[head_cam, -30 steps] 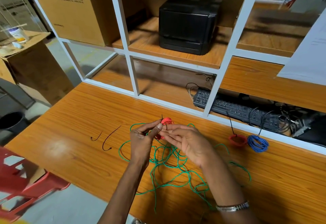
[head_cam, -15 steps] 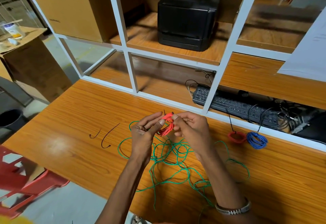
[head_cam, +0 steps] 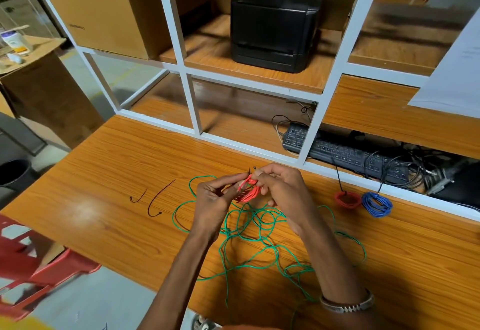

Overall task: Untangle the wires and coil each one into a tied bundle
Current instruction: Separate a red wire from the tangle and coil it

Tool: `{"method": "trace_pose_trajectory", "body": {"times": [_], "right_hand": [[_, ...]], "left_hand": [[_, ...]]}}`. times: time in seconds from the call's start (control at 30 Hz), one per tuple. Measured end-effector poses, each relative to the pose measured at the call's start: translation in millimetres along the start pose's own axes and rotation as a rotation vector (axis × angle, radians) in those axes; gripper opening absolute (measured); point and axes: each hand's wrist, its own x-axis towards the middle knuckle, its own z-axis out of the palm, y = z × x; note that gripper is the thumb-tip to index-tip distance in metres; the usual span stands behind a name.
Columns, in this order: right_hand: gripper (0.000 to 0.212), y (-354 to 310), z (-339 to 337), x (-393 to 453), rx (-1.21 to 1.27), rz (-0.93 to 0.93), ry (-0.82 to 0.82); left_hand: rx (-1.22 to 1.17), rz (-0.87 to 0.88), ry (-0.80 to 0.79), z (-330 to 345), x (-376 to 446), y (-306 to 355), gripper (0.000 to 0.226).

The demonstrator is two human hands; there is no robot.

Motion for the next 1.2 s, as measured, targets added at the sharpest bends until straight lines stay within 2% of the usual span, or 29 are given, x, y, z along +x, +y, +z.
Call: {"method": "trace_pose_trajectory", "body": {"times": [0.67, 1.03, 1.2], "right_hand": [[0.016, -3.9, -14.4, 3.5, 0.133, 0.169, -0.162], [0.010, -8.2, -12.2, 6.2, 0.108, 0.277, -0.089], [0.009, -7.1, -14.3, 5.6, 0.131, 0.232, -0.111]], "left_hand": [[0.334, 0.319, -0.106, -5.6, 4.9, 4.4, 0.030], [0.387, 0.316, -0.072, -0.7, -0.2, -2.4, 0.022], [0.379, 0.300, -0.054, 1.4, -0.6, 2.0, 0.022]]}}
